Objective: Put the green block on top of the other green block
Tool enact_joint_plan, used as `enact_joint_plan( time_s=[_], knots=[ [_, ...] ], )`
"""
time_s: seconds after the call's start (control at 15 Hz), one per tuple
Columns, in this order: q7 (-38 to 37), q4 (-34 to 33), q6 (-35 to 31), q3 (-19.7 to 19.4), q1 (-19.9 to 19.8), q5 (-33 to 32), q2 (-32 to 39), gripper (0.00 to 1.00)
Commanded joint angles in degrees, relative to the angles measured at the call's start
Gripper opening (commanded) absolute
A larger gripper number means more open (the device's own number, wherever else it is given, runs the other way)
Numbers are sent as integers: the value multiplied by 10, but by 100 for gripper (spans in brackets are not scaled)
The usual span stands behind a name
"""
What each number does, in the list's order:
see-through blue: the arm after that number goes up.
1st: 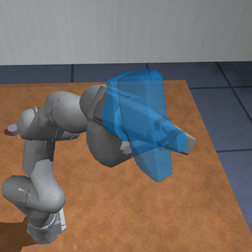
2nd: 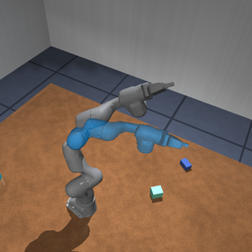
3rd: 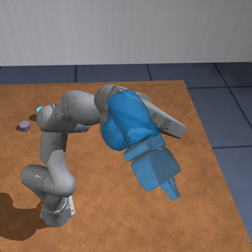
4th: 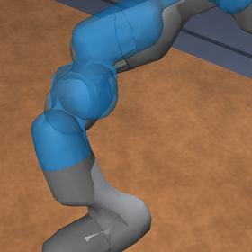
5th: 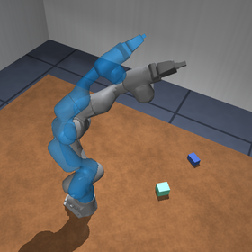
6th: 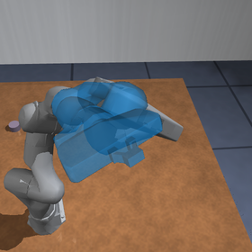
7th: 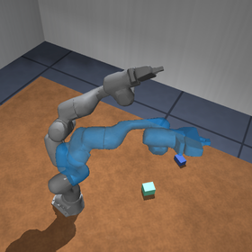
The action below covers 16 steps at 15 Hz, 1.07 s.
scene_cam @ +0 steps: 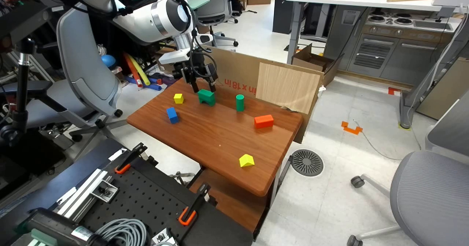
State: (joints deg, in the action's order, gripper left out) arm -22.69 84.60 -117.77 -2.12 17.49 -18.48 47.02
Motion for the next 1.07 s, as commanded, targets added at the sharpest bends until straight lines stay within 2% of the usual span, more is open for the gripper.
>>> enact_joint_plan(
  time_s=[0.0, 0.2, 0.4, 0.8, 1.0],
  knots=[
    [6, -12, 23, 0, -7, 19, 2, 100],
    [14, 8, 15, 3, -28, 40, -22, 100],
    [39, 65, -14, 9, -59, 70, -80, 100],
    [156, 174, -26, 38, -140, 180, -210, 100],
    [183, 240, -43, 27, -161, 202, -268, 100]
  ],
)
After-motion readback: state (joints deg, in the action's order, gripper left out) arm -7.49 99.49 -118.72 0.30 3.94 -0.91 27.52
